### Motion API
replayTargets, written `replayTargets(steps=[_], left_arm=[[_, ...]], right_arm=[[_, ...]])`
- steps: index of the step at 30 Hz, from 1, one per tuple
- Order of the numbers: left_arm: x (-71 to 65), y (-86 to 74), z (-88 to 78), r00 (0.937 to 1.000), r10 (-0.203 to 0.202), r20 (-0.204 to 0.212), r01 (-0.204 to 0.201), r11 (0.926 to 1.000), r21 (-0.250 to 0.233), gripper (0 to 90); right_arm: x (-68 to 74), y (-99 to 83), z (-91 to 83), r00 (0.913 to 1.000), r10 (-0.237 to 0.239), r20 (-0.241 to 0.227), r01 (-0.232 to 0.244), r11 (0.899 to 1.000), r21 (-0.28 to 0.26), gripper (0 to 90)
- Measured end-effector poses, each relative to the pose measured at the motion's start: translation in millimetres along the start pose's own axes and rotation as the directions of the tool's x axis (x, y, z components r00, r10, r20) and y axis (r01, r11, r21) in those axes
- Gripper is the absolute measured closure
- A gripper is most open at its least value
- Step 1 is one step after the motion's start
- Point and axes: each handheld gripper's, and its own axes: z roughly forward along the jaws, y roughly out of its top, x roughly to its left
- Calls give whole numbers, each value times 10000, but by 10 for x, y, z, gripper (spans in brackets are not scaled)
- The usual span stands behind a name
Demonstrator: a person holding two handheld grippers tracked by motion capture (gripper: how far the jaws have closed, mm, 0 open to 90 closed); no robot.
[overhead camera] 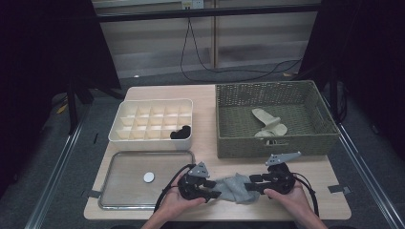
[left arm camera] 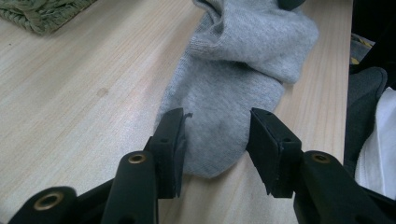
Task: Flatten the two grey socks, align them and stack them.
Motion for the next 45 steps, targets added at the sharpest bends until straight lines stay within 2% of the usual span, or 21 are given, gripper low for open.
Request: replayTargets(steps=[2, 4, 5, 9, 17, 20, 21, 27, 33, 38, 39, 45], left_arm=[[-4, -1, -2, 10000, -12, 9, 12, 10000, 37, 563], [-9, -4, 5, 10000, -15, -18, 15, 10000, -50, 562], [-6, -1, -3, 10000, 64, -24, -64, 10000, 61, 562], [-8, 0, 1, 10000, 69, 10, -69, 10000, 62, 561], [-20, -5, 5, 10000, 46, 42, -46, 10000, -14, 562], [-19, -2, 6, 10000, 38, -88, -38, 10000, 1, 595], [-13, 4, -7, 9999, 79, -106, -77, 9998, 170, 600], [-10, 3, -3, 9999, 122, -99, -120, 9998, 163, 630], [-24, 0, 18, 9999, 109, -39, -110, 9999, -34, 654], [-4, 2, 19, 9999, 156, 50, -156, 9999, 22, 674], [-5, 4, 22, 10000, 58, 64, -58, 10000, 8, 686], [-5, 7, 28, 9999, 113, 41, -113, 9999, -34, 714]], right_arm=[[-15, -4, 32, 9998, 26, 181, -29, 9999, 133, 506], [-30, -12, 71, 9998, 29, 185, -33, 9997, 245, 523], [-28, -15, 88, 9998, -4, 190, -2, 9995, 316, 534], [-2, -8, 118, 9991, -140, 390, 124, 9991, 412, 651], [-75, -8, 8, 9978, 302, 596, -291, 9994, -191, 707], [-98, -15, -34, 9972, 390, 631, -370, 9988, -334, 749], [-102, -13, -49, 9975, 454, 546, -432, 9982, -409, 772], [-108, 7, -100, 9979, 552, 347, -525, 9958, -754, 822], [-71, 56, -109, 9985, 544, -53, -546, 9930, -1043, 824], [-26, 92, -104, 9984, 498, -253, -525, 9914, -1198, 792], [-21, 102, -100, 9984, 468, -332, -506, 9909, -1246, 790], [69, 176, -62, 9973, 254, -694, -341, 9913, -1271, 809]])
